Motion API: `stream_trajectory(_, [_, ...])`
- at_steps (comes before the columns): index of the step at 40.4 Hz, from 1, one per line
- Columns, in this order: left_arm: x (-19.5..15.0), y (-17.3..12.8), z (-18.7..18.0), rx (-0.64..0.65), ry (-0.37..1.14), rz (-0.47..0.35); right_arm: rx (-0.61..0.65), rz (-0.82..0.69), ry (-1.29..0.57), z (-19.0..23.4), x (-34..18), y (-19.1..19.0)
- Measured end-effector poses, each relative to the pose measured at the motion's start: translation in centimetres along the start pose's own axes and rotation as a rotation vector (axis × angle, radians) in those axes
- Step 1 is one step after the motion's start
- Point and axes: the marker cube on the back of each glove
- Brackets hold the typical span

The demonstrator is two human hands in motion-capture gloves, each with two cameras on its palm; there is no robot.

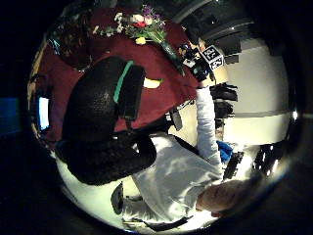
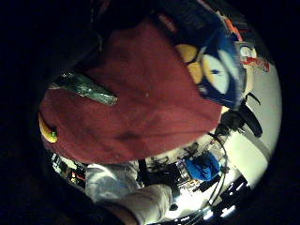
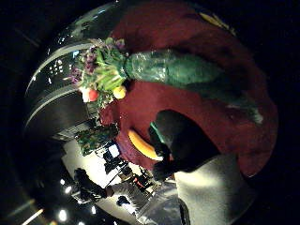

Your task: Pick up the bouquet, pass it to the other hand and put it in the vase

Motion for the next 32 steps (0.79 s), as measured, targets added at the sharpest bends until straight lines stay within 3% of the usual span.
stream_trajectory(2, [1.8,-1.0,0.9,-0.009,0.018,0.013,0.037,0.029,0.005,-0.3,2.0,0.8])
stream_trajectory(6, [2.3,-1.4,1.1,-0.023,0.03,0.02,0.056,0.117,0.055,1.2,2.4,1.4])
stream_trajectory(11, [2.5,-1.5,1.2,-0.025,0.028,0.019,0.121,0.1,0.183,1.7,1.5,1.1])
stream_trajectory(14, [2.7,-1.5,1.4,-0.02,0.014,0.014,0.051,0.113,0.248,1.6,1.0,1.6])
stream_trajectory(20, [3.0,-1.7,2.2,-0.039,-0.024,0.016,-0.044,0.033,0.169,0.7,0.0,2.4])
stream_trajectory(27, [3.5,-1.7,2.7,-0.075,0.007,0.036,0.24,0.025,0.046,-0.4,0.4,1.4])
stream_trajectory(32, [4.2,-1.7,2.9,-0.057,-0.007,0.06,0.373,0.048,-0.168,-1.1,1.0,1.7])
